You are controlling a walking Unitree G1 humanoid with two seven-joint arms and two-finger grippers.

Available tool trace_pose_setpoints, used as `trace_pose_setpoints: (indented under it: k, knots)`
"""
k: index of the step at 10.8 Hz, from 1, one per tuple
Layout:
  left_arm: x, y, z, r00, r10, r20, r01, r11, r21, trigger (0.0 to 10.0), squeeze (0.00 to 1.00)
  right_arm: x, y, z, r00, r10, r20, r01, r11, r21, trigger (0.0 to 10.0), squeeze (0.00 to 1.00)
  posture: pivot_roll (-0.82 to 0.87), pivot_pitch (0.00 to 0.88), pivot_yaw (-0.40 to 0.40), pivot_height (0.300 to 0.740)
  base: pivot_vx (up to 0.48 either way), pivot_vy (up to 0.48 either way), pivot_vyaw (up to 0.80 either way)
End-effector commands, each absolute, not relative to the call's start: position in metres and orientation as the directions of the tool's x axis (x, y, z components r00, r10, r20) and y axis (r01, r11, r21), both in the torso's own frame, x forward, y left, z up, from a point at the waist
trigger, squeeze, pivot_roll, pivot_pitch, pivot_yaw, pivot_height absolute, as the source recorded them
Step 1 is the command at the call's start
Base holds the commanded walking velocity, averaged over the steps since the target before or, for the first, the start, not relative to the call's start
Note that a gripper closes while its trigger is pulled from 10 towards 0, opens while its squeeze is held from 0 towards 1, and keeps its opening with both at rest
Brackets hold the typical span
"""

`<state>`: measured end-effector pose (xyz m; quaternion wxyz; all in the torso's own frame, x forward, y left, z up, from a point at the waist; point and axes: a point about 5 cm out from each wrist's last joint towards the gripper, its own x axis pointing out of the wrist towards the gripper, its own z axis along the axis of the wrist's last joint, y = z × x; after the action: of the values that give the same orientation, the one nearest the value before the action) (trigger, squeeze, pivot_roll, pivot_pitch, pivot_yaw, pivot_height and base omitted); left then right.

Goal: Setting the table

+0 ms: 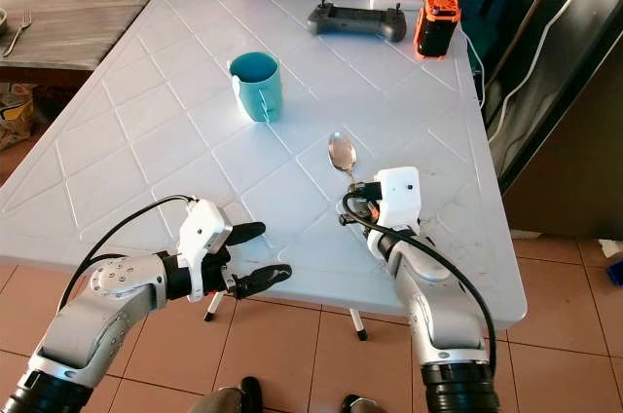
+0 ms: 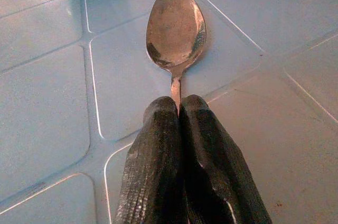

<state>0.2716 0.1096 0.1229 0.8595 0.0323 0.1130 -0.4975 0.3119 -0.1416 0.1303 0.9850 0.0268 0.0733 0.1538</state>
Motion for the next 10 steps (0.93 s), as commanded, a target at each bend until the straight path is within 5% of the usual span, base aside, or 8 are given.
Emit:
trace_pose_setpoints:
  k: [1, 4, 10]
  knots:
    - [0.268, 0.11, 0.123, 0.475, -0.847, -0.241, 0.867, 0.497, -0.041, 10.0, 0.0, 0.303, -0.144, 0.098, 0.922, 0.271, -0.278, -0.25, 0.962, 0.109, 0.0, 0.0, 0.15, 0.212, 0.057, 0.74, 0.0, 0.0, 0.0]
    - [0.271, 0.109, 0.123, 0.479, -0.845, -0.236, 0.865, 0.5, -0.035, 10.0, 0.0, 0.299, -0.153, 0.092, 0.952, 0.142, -0.271, -0.117, 0.988, 0.104, 0.0, 0.0, 0.15, 0.206, 0.061, 0.74, 0.0, 0.0, 0.0]
    - [0.288, 0.099, 0.133, 0.558, -0.819, -0.134, 0.826, 0.564, -0.005, 10.0, 0.0, 0.294, -0.163, 0.164, 0.991, -0.021, 0.13, 0.027, 0.999, -0.041, 0.0, 0.0, 0.12, 0.171, 0.068, 0.74, 0.0, 0.0, 0.0]
